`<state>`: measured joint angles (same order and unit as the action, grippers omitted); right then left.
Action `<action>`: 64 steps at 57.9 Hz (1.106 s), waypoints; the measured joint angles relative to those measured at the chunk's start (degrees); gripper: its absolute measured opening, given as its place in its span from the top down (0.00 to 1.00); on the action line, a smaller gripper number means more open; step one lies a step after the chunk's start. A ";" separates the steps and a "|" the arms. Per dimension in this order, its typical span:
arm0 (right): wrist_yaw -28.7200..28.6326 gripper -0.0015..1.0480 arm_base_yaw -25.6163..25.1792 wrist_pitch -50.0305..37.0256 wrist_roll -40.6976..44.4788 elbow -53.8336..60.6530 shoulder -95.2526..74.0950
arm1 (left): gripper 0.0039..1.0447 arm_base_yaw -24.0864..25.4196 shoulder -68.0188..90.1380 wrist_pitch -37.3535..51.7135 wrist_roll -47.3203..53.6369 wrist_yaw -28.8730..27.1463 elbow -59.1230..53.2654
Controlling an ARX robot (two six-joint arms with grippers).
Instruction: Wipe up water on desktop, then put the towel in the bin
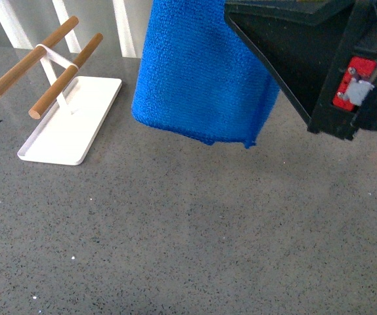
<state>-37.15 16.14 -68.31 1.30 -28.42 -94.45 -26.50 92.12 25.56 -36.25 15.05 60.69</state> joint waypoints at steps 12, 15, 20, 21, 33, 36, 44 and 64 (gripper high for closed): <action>-0.02 0.44 -0.09 0.07 -0.07 -2.69 -1.70 | 0.96 0.28 -0.20 -0.17 -0.15 0.33 0.00; 0.00 0.51 -0.17 -0.22 -0.22 -2.91 -2.10 | 0.96 0.28 -0.35 -0.20 -0.20 0.44 0.00; -0.15 0.65 -0.35 -0.92 -0.55 -3.21 -2.84 | 0.96 0.37 -0.72 -0.46 -0.50 0.79 0.00; -0.24 0.68 -0.39 -1.09 -0.61 -3.30 -3.06 | 0.96 0.44 -0.85 -0.46 -0.76 1.09 0.00; -0.44 0.97 -0.90 -3.69 -2.49 -3.48 -4.50 | 0.96 0.35 -2.40 -0.94 -1.81 2.12 -0.02; -0.46 0.97 -0.96 -4.11 -2.82 -3.48 -4.52 | 0.96 0.33 -2.71 -0.96 -1.92 2.43 -0.02; -0.50 0.97 -1.46 -4.61 -3.37 -3.48 -4.48 | 0.96 0.35 -2.99 -1.18 -1.95 2.73 -0.02; -1.29 0.97 -6.97 -4.24 -6.51 -5.22 -0.26 | 0.76 0.92 -3.02 -1.88 -1.64 2.67 -0.02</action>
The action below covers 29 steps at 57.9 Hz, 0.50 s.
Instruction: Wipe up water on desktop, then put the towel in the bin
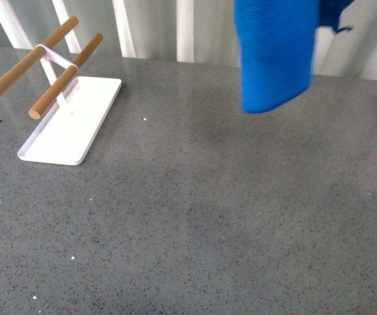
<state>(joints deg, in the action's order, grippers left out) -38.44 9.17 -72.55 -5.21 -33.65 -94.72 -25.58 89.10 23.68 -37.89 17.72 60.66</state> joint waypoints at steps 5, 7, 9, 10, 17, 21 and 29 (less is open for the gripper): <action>0.00 0.97 -2.03 0.26 -1.11 -1.22 1.18 | 0.62 0.57 0.02 -0.09 0.13 0.02 0.00; 0.02 0.97 -2.78 0.33 -1.51 -1.73 1.64 | 0.56 0.92 0.04 -0.17 0.13 0.02 0.00; 0.02 0.97 -3.50 0.42 -2.12 -2.27 2.03 | 0.51 1.33 0.11 -0.39 0.13 0.02 0.00; 0.04 0.97 -3.76 0.44 -2.29 -2.47 2.19 | 0.49 1.49 0.13 -0.48 0.13 0.02 0.00; 0.22 0.97 -6.25 0.61 -4.11 -4.24 3.21 | 0.29 3.76 0.81 -2.47 0.92 -0.44 0.02; 0.31 0.97 -7.45 0.63 -4.83 -4.87 3.67 | 0.15 5.05 1.57 -5.73 4.35 -3.45 0.17; 1.03 0.97 -8.59 0.70 -5.79 -5.09 4.22 | 0.07 7.30 2.49 -9.99 17.05 -9.01 -0.26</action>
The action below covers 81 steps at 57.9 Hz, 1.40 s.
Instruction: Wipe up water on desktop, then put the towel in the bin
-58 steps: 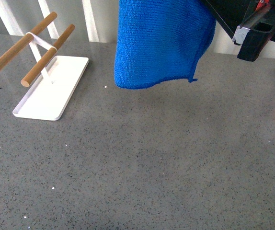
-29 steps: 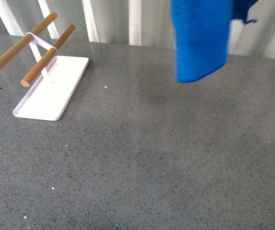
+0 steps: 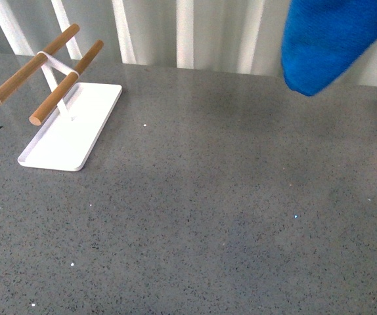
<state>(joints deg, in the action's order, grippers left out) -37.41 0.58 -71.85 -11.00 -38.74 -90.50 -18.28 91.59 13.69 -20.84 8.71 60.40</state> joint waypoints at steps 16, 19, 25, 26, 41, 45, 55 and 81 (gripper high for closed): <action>5.70 0.97 -1.95 9.55 2.73 -1.55 4.22 | 0.06 6.56 -6.34 -0.17 12.31 7.30 -11.02; 5.97 0.97 -2.62 11.28 2.97 -2.05 5.01 | 0.06 8.50 -8.83 -0.24 12.74 9.42 -13.68; 6.10 0.97 -4.11 13.97 3.52 -2.80 6.51 | 0.06 12.35 -13.03 -0.22 14.82 12.31 -18.14; 6.10 0.97 -4.28 14.19 3.56 -2.89 6.64 | 0.06 12.81 -13.44 -0.22 15.19 12.61 -18.60; 5.14 0.97 -8.50 17.51 4.79 -3.08 8.17 | 0.06 29.88 -24.63 -4.20 21.00 27.76 -29.05; 4.55 0.97 -9.07 17.49 4.81 -2.84 8.17 | 0.06 34.82 -25.86 -5.55 21.22 31.19 -29.86; 4.48 0.97 -9.22 17.59 4.83 -1.73 8.17 | 0.29 46.75 -30.27 22.82 21.16 20.31 -44.02; 6.91 0.97 -7.43 19.87 4.81 -0.17 8.13 | 0.97 33.66 -52.59 20.31 20.70 5.99 -55.98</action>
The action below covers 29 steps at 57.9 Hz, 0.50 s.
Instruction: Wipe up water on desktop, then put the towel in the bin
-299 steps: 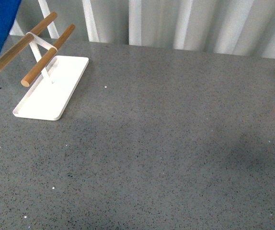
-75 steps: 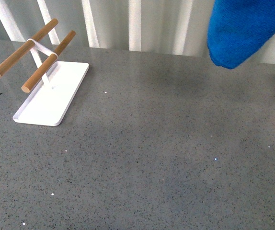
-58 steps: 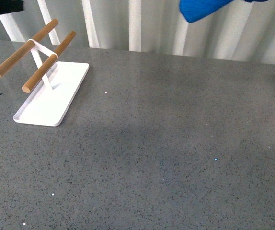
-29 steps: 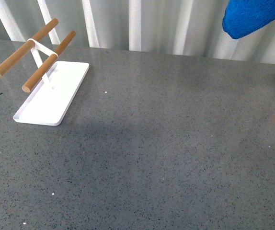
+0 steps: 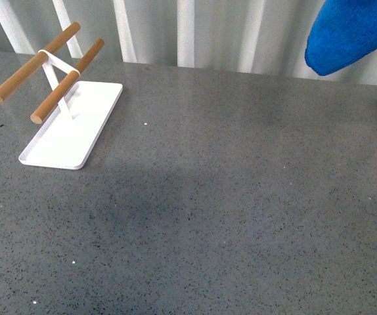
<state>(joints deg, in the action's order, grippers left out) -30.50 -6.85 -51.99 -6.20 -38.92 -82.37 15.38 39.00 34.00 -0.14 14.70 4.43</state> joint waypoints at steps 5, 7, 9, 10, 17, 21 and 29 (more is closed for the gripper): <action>0.04 0.97 0.26 0.11 0.00 0.11 -0.02 | 0.97 -2.91 -4.22 -3.02 -0.04 -2.80 -1.03; 0.07 0.97 0.24 0.22 0.00 0.15 -0.02 | 0.97 -3.93 -5.75 -4.24 -0.04 -3.72 -1.49; 0.07 0.97 0.24 0.24 -0.02 0.22 -0.02 | 0.97 -4.74 -7.04 -5.18 -0.04 -4.39 -1.81; 0.09 0.97 0.24 0.28 -0.04 0.22 -0.02 | 0.97 -5.14 -7.67 -5.66 -0.04 -4.76 -1.92; 0.72 0.97 0.26 0.92 0.15 0.52 -0.11 | 0.97 -7.08 -9.55 -4.81 -0.04 -6.82 -3.15; 0.90 0.97 0.39 1.29 0.42 0.79 -0.15 | 0.97 -8.17 -11.63 -6.91 -0.04 -7.78 -3.15; 2.08 0.97 0.96 3.34 1.55 0.85 -0.20 | 0.97 -14.53 -17.11 -11.89 -0.07 -14.47 -3.15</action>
<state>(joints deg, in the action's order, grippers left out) -28.42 -5.89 -48.64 -4.64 -38.06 -82.56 0.84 21.89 22.11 -0.21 0.23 1.28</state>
